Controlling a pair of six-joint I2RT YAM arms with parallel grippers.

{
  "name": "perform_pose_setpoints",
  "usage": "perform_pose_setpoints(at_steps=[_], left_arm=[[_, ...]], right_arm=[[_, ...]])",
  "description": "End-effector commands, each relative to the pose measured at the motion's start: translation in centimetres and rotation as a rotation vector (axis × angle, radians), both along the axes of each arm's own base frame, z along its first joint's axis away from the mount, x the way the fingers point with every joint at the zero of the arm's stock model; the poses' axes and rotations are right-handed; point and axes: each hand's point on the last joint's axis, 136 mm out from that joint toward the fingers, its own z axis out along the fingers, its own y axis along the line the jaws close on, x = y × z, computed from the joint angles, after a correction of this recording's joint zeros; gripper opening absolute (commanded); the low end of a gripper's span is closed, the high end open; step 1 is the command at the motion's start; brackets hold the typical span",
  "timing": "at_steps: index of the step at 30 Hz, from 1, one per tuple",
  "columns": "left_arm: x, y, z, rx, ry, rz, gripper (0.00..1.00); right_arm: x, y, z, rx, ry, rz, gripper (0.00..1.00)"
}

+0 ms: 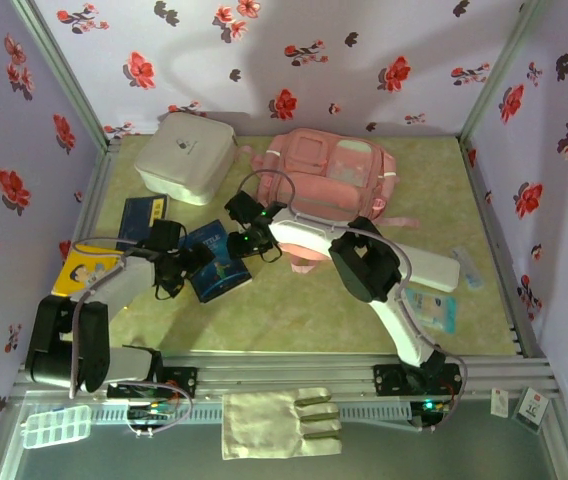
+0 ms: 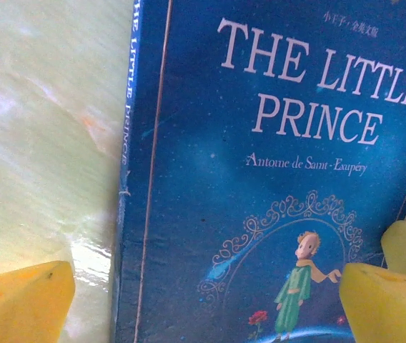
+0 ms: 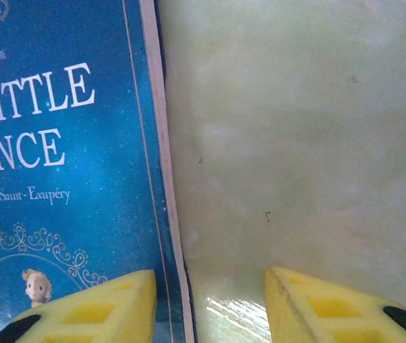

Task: Pack the student bag
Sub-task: Pick up the book from the middle-left of the table.

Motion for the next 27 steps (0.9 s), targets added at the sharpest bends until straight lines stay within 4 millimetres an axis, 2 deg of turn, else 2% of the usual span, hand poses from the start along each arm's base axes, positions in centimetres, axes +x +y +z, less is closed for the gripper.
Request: perform_pose_setpoints(at_steps=[1, 7, 12, 18, 22, 27], left_arm=[[0.0, -0.2, -0.5, -0.025, 0.012, 0.002, 0.95], [0.1, -0.8, -1.1, -0.056, 0.017, -0.008, 0.92], [0.8, -1.6, -0.2, -0.097, -0.023, -0.028, 0.89], [1.4, -2.6, 1.0, -0.151, -0.053, -0.062, 0.84], [2.0, -3.5, 3.0, -0.2, -0.103, -0.081, 0.79], [3.0, -4.4, 7.2, -0.281, -0.222, -0.078, 0.75]], right_arm=[[-1.0, -0.5, -1.7, -0.054, 0.042, 0.025, 0.41], [-1.3, -0.7, -2.4, -0.07, 0.067, 0.018, 0.33], [-1.4, -1.3, -3.2, -0.096, 0.081, 0.003, 0.3], [-1.4, -0.7, -3.3, -0.067, 0.098, -0.012, 0.28], [-1.6, -0.6, -3.6, -0.057, 0.113, -0.019, 0.28], [-1.7, -0.9, -3.8, -0.059, 0.127, -0.03, 0.27]])
